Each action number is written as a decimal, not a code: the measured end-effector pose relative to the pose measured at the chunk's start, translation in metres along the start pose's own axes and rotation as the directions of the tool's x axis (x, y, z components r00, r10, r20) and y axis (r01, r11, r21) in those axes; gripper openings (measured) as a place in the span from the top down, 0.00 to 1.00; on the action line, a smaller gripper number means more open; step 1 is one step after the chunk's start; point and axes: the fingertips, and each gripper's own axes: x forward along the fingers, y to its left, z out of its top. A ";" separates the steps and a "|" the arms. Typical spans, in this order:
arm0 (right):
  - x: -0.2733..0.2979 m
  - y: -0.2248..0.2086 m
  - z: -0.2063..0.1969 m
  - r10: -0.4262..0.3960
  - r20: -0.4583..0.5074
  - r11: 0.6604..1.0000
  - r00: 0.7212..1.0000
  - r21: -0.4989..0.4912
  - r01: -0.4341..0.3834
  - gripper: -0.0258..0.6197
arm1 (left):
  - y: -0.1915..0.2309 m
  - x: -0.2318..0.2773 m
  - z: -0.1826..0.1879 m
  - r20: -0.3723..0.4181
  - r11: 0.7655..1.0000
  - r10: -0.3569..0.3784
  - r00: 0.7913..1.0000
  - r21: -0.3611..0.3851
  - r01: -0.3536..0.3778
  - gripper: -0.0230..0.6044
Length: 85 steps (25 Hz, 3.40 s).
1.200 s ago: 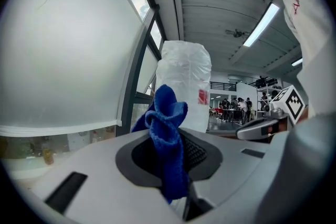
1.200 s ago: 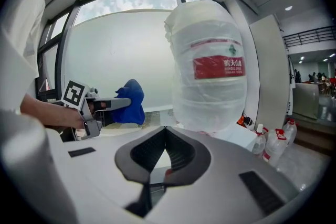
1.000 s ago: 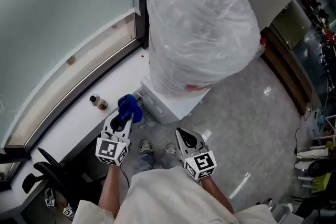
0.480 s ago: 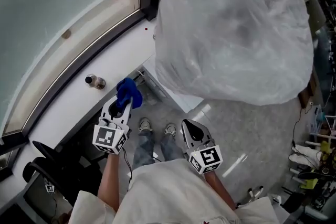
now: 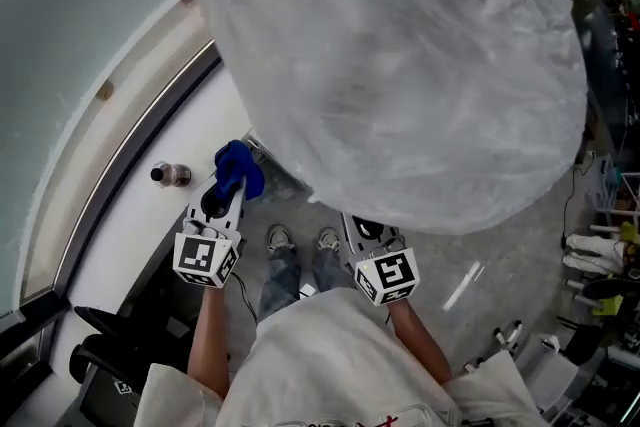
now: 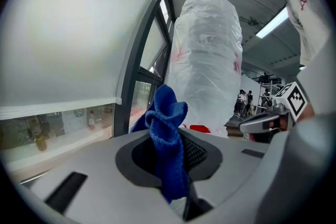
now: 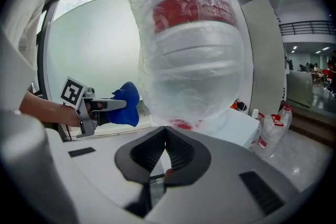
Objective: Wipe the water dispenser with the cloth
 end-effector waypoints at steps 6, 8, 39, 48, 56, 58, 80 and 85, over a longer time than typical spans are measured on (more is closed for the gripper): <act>-0.018 -0.034 0.009 -0.079 0.036 0.996 0.996 0.040 0.078 0.94 | -0.017 0.021 0.004 -0.028 0.999 -0.034 0.999 0.038 0.035 0.84; -0.024 -0.042 0.008 -0.095 0.035 0.994 0.995 0.049 0.094 0.94 | -0.019 0.032 0.007 -0.034 0.998 -0.045 0.998 0.052 0.047 0.84; -0.065 -0.056 -0.005 -0.149 0.029 0.986 0.988 0.077 0.147 0.94 | -0.054 0.064 -0.043 -0.137 0.980 -0.145 0.980 0.116 0.162 0.84; -0.090 -0.062 -0.013 -0.167 0.042 0.983 0.985 0.089 0.163 0.94 | -0.117 0.054 -0.067 -0.168 0.966 -0.224 0.960 0.091 0.241 0.84; -0.111 -0.060 -0.011 -0.161 0.071 0.984 0.984 0.082 0.155 0.94 | -0.158 0.048 -0.076 -0.184 0.951 -0.266 0.946 0.109 0.289 0.84; -0.117 -0.058 -0.013 -0.161 0.072 0.985 0.984 0.079 0.155 0.94 | -0.167 0.047 -0.079 -0.187 0.947 -0.278 0.942 0.113 0.301 0.84; -0.117 -0.050 -0.007 -0.127 0.087 0.990 0.988 0.070 0.121 0.94 | -0.115 0.020 -0.062 -0.130 0.974 -0.166 0.977 0.131 0.183 0.84; -0.103 -0.038 0.000 -0.109 0.084 0.993 0.991 0.050 0.105 0.94 | -0.015 0.011 -0.054 -0.124 0.991 -0.006 0.992 0.134 0.023 0.84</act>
